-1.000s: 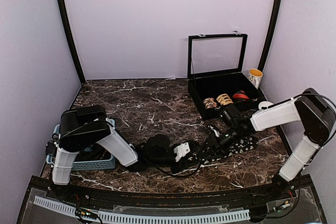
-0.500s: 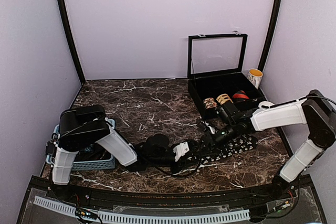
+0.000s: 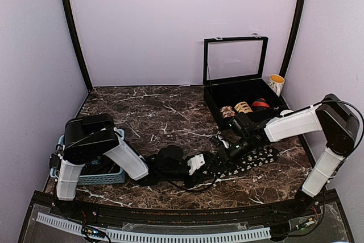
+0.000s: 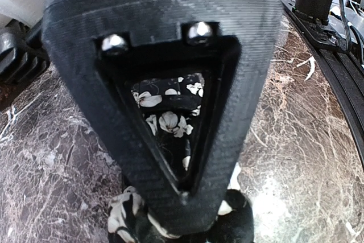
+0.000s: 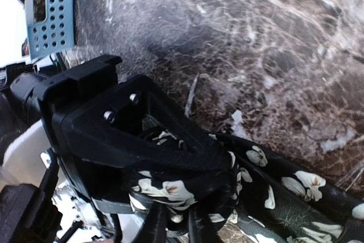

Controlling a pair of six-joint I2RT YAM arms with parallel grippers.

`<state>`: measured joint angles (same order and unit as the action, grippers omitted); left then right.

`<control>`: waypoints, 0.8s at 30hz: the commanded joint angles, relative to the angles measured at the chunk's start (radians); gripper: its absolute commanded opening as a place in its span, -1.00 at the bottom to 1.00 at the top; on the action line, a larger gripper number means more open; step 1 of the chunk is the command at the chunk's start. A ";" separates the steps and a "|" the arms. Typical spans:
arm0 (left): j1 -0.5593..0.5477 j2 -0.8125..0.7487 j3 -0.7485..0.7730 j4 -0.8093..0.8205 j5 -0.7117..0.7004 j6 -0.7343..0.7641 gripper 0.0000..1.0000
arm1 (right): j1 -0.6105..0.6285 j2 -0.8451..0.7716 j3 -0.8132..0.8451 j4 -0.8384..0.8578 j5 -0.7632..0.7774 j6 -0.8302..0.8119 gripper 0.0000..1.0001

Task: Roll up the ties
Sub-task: Roll the tie at the center of the board.

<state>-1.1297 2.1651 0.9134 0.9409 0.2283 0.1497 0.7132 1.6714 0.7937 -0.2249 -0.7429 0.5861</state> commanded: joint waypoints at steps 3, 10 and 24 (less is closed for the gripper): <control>-0.002 -0.007 -0.031 -0.126 0.020 -0.010 -0.31 | 0.016 0.034 -0.001 -0.022 0.040 -0.025 -1.00; -0.001 -0.074 -0.080 -0.079 0.013 -0.020 0.21 | -0.038 0.040 -0.045 -0.039 0.059 -0.030 -1.00; -0.005 -0.060 -0.061 0.003 -0.035 -0.051 0.48 | -0.145 0.125 -0.065 -0.155 0.160 -0.089 -1.00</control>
<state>-1.1301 2.0926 0.8188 0.9253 0.2150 0.1333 0.5705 1.7393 0.7708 -0.2787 -0.7639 0.5293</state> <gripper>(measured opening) 0.736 0.023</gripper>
